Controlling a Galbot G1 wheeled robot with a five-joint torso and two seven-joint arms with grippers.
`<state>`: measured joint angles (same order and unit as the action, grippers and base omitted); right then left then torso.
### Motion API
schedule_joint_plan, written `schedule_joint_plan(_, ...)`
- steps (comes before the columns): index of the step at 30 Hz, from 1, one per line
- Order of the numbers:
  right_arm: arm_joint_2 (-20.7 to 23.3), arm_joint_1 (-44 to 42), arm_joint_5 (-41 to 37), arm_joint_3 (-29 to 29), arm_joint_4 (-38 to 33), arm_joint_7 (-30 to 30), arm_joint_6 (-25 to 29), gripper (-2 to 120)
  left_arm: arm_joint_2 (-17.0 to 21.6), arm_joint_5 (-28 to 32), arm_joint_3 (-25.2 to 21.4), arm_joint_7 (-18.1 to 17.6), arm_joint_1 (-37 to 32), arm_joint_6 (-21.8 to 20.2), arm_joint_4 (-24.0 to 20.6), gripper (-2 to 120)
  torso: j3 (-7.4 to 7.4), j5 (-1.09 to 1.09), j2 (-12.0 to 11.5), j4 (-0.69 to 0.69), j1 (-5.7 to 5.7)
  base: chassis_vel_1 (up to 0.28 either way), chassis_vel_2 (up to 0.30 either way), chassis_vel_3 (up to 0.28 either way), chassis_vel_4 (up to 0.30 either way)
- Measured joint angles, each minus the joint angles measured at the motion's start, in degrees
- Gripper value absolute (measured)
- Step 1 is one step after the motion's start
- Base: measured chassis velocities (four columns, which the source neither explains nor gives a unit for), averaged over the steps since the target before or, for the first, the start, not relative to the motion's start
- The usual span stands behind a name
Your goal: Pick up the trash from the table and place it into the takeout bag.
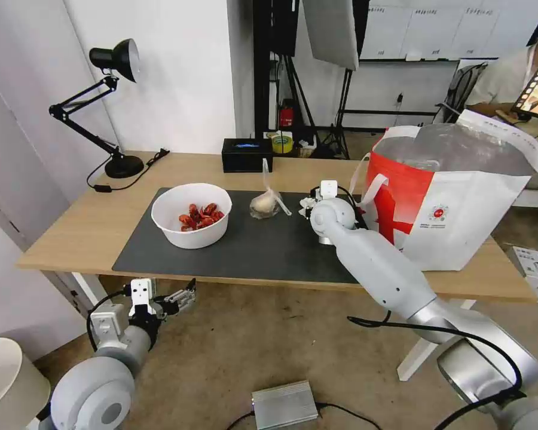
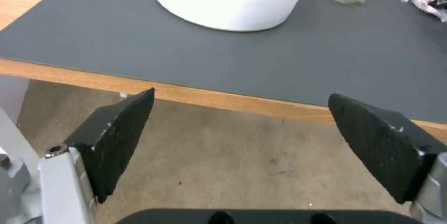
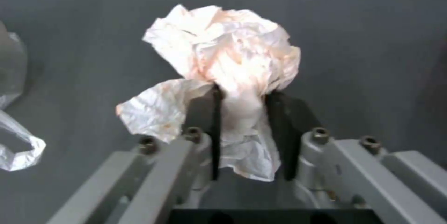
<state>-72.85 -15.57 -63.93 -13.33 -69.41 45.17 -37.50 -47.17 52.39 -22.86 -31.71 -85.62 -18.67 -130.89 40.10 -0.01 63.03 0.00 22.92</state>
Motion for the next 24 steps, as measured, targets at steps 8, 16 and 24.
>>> schedule_joint_plan(8,0.2,-0.4,-0.2,0.6,-2.2,-2.0,1.2,0,-0.2,0.0,0.2,0.0,0.0,0.0,0.0,100,0.01,0.0,0.0,0.0,0.0,0.0,0.0,0.0,0.0)
schedule_joint_plan(16,2.3,-0.4,-0.8,0.9,-7.4,-2.4,1.7,0,-0.2,-0.1,0.2,0.0,0.0,0.0,-0.2,100,0.01,0.0,0.0,0.0,0.0,0.0,0.0,0.0,0.0)
schedule_joint_plan(24,8.5,-1.8,-4.1,1.5,-20.6,-1.3,1.9,0,-0.3,-0.1,0.1,-0.1,-0.3,0.0,-0.6,100,0.01,0.01,0.0,-0.01,0.0,0.0,0.0,0.0,0.0)
